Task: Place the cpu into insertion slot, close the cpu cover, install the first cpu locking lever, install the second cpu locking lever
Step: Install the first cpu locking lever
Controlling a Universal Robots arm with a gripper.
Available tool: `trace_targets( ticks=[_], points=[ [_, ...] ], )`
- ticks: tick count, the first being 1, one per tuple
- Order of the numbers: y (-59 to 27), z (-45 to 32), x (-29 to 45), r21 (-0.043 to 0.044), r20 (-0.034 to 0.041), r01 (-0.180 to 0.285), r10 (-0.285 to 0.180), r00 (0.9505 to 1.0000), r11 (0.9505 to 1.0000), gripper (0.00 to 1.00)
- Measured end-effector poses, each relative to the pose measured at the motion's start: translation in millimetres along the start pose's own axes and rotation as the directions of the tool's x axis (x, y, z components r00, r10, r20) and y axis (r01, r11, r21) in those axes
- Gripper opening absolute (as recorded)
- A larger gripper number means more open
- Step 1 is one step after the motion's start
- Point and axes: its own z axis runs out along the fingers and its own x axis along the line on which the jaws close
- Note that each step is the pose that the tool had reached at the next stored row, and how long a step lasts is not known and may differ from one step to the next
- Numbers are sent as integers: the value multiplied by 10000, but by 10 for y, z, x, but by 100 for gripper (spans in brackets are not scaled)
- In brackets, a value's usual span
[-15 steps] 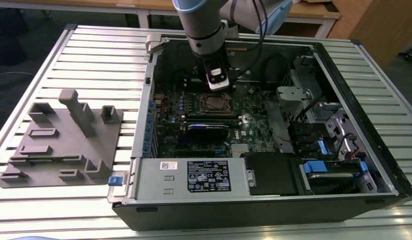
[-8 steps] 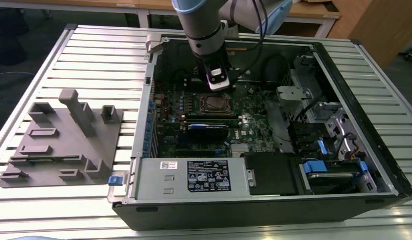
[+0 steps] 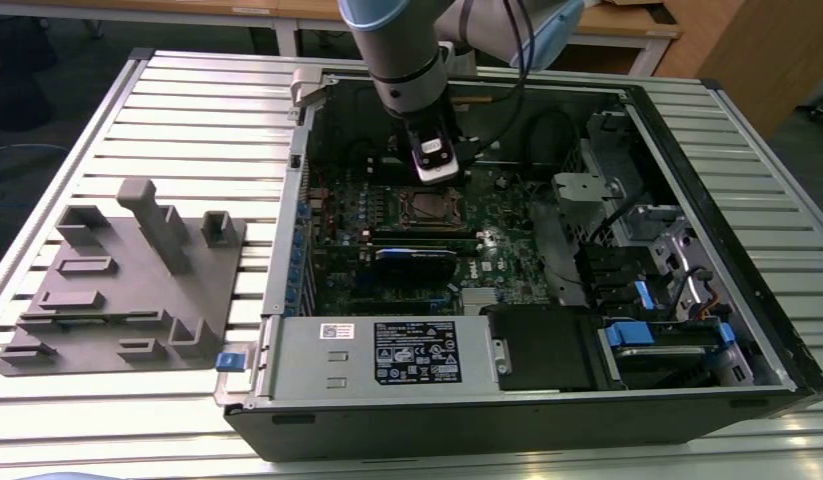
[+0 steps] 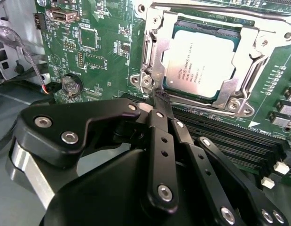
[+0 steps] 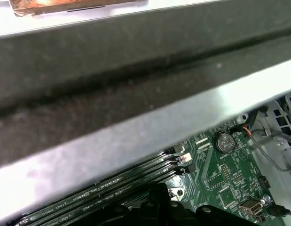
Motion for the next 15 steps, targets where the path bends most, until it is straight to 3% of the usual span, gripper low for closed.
trace_targets(
  ticks=[8,15],
  points=[
    [-2,4,4,-50,99,15,-14,9999,10000,11],
    [-3,8,5,-69,128,16,-16,9999,10000,11]
  ],
)
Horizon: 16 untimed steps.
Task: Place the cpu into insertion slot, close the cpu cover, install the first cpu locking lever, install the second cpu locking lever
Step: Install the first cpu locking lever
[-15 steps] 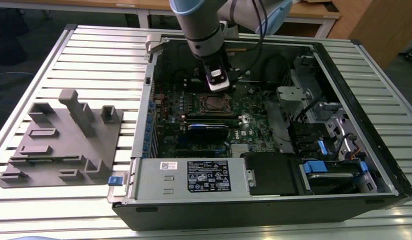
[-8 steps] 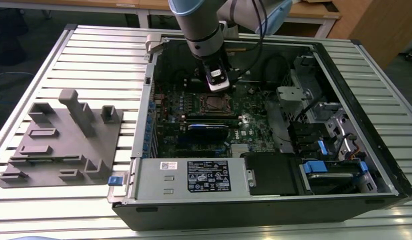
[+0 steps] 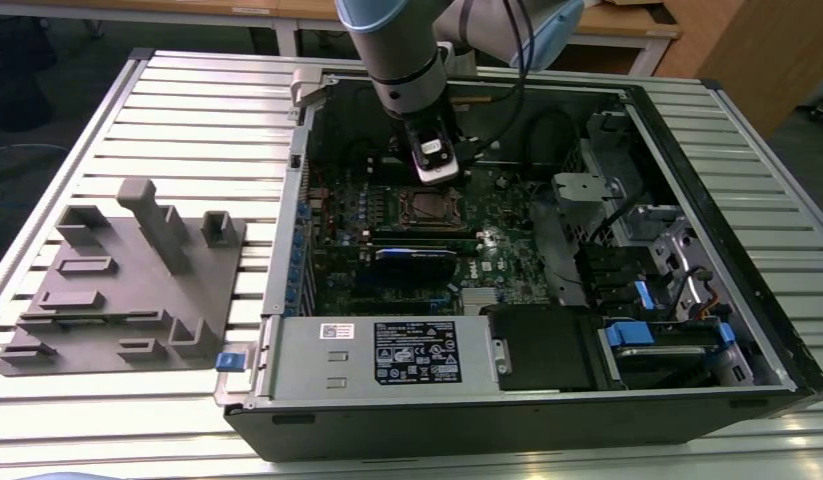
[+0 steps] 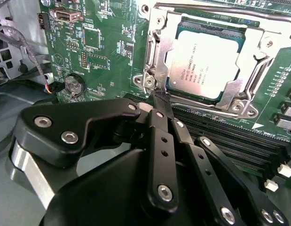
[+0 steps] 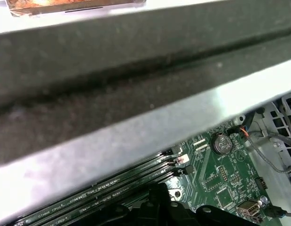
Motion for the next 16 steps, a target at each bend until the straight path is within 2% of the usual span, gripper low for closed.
trace_targets(
  ticks=[11,16],
  points=[
    [0,10,-3,19,14,10,-10,10000,10000,11],
    [-1,20,-4,77,35,34,-34,10000,10000,11]
  ],
)
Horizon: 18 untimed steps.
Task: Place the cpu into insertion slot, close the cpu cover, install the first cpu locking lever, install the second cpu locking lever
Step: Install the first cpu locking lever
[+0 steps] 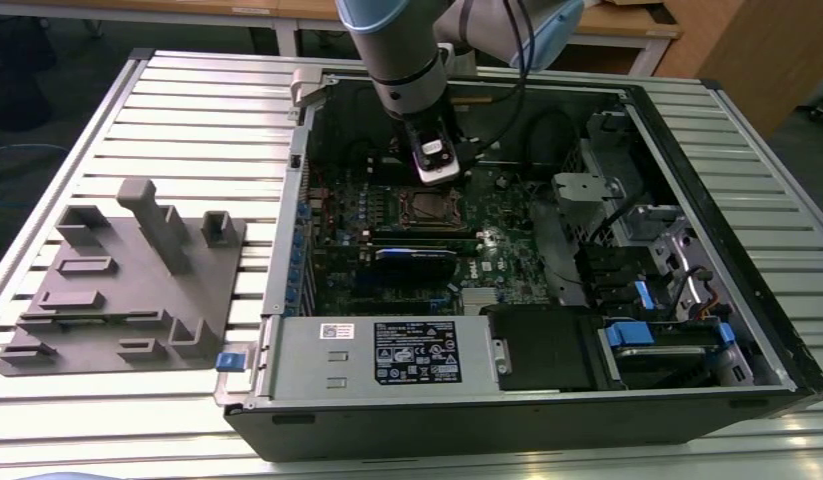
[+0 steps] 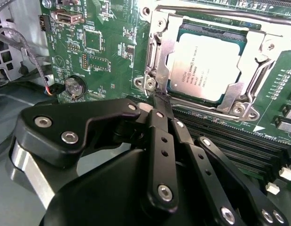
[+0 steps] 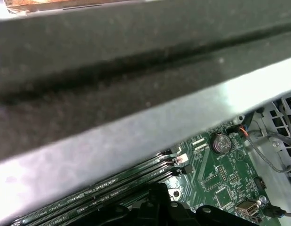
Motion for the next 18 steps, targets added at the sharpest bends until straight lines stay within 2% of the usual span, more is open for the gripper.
trace_targets(
  ticks=[6,18],
  points=[
    [9,15,-2,65,29,25,-26,10000,10000,11],
    [30,17,-11,61,27,26,-27,10000,10000,11]
  ],
)
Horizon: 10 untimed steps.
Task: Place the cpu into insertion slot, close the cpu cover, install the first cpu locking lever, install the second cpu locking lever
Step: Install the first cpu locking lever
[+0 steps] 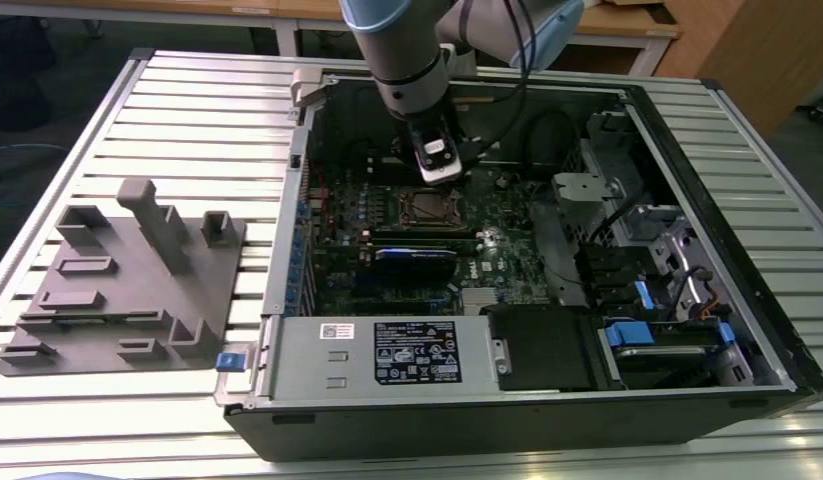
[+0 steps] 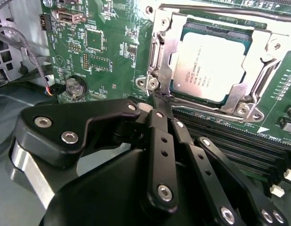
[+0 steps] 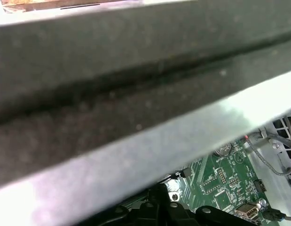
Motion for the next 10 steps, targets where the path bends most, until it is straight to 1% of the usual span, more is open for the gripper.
trace_targets(
  ticks=[6,10],
  points=[
    [18,-76,-23,5,-8,-3,3,10000,10000,11],
    [26,-107,-32,6,-12,-3,3,10000,10000,11]
  ],
)
